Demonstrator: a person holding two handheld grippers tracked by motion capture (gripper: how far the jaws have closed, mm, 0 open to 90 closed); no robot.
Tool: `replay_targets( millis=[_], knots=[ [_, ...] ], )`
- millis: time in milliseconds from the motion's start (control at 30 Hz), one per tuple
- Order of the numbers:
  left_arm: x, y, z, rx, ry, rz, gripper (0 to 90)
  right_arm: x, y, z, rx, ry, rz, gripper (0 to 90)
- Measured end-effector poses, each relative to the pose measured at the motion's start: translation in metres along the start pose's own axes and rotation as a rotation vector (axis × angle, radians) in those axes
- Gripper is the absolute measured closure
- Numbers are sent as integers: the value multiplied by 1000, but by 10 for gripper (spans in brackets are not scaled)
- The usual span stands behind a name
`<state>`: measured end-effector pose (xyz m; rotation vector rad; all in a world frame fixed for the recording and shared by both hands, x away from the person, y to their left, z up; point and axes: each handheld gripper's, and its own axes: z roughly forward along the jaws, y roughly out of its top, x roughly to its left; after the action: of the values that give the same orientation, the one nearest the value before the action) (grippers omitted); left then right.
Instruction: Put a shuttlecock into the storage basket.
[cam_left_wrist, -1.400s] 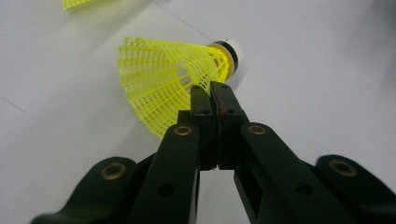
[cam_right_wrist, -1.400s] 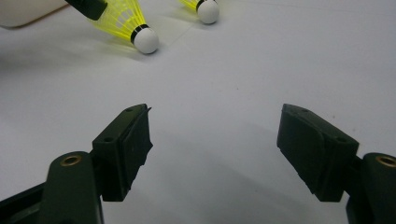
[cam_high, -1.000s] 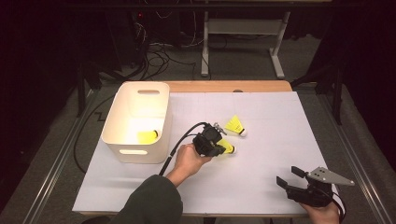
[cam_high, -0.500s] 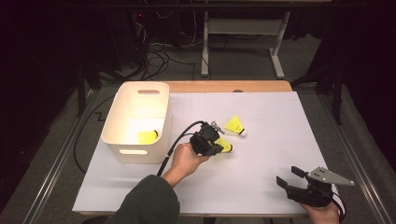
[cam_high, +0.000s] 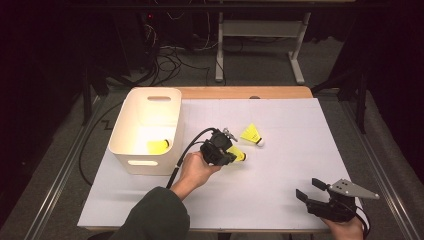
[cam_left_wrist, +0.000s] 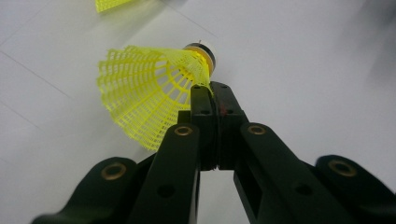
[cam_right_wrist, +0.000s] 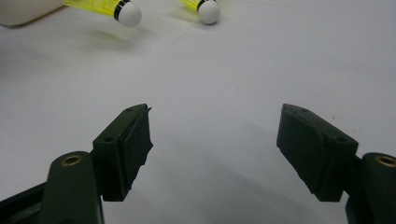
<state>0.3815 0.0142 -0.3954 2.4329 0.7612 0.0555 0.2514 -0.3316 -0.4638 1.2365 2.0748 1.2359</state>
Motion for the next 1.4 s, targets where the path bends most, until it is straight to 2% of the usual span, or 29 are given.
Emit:
replay_targets(
  millis=[567,1400],
  knots=[
    [3,-1,-8,-1,9,-12,892,0,0,0,0,0,-2,266],
    [3,3,-19,3,28,-8,892,0,0,0,0,1,-1,266]
  ],
)
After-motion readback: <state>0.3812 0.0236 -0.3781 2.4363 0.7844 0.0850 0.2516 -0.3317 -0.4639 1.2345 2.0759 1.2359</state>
